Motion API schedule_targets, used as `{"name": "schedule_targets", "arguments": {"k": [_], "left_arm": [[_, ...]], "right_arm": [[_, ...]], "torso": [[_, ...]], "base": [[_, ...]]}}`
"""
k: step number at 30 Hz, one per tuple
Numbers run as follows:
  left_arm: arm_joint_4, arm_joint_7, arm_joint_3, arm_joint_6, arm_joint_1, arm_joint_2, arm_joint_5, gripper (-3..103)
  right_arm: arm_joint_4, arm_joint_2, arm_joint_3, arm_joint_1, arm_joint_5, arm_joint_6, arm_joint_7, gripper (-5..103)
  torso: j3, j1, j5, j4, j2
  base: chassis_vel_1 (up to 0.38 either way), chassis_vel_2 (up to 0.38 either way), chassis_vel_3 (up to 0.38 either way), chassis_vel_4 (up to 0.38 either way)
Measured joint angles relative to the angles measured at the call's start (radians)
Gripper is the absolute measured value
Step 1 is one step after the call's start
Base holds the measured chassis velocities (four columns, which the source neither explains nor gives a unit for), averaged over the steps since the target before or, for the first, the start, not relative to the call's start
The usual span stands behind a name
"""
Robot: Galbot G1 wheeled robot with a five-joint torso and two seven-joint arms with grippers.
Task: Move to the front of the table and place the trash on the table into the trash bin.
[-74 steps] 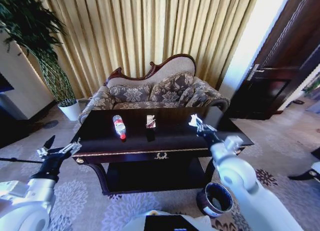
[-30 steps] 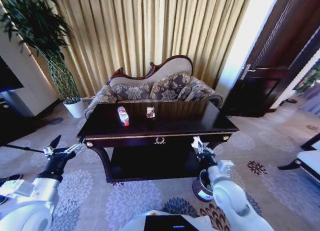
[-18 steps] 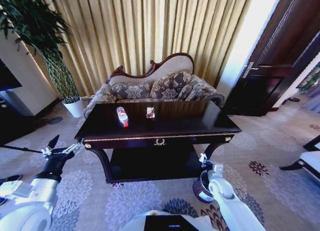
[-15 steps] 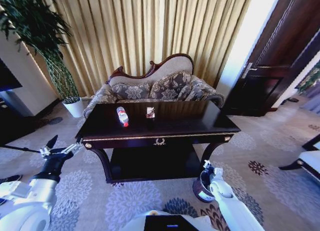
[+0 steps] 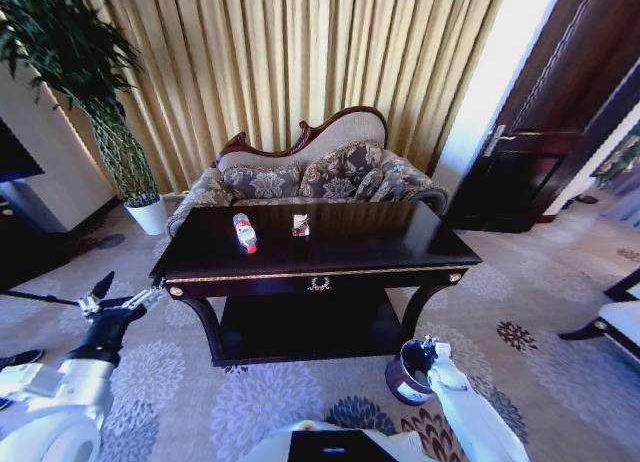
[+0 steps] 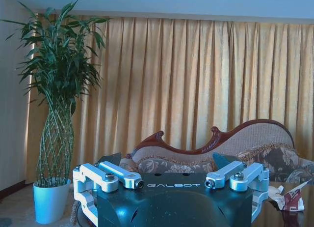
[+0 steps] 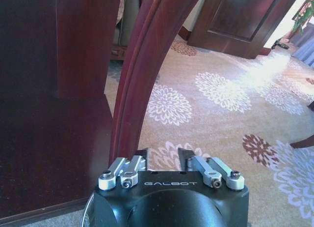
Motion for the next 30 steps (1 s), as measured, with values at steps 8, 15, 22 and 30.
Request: {"name": "schedule_targets", "arguments": {"k": [8,15,22,30], "left_arm": [[0.0,0.0,-0.001,-0.002,0.003,0.0,0.001,100],[0.0,0.0,-0.002,-0.003,0.009,0.0,0.001,100],[0.0,0.0,0.002,-0.004,0.006,-0.001,0.0,100],[0.0,0.0,0.0,-0.004,-0.001,-0.004,-0.006,100]], "right_arm": [[0.02,0.001,0.001,-0.014,-0.004,0.001,0.001,61],[0.043,0.001,0.006,-0.037,0.0,0.001,0.002,88],[0.101,0.001,0.023,-0.072,0.015,0.001,0.013,100],[0.422,-0.028,0.116,-0.231,0.117,-0.017,0.029,100]], "torso": [[0.0,0.0,-0.0001,0.0,0.0],[0.0,0.0,-0.0001,0.0,0.0],[0.0,0.0,0.0,0.0,0.0],[0.0,0.0,-0.0003,-0.0001,0.0]], "base": [[0.0,0.0,0.0,0.0],[0.0,0.0,0.0,0.0],[0.0,0.0,0.0,0.0],[0.0,0.0,0.0,0.0]]}}
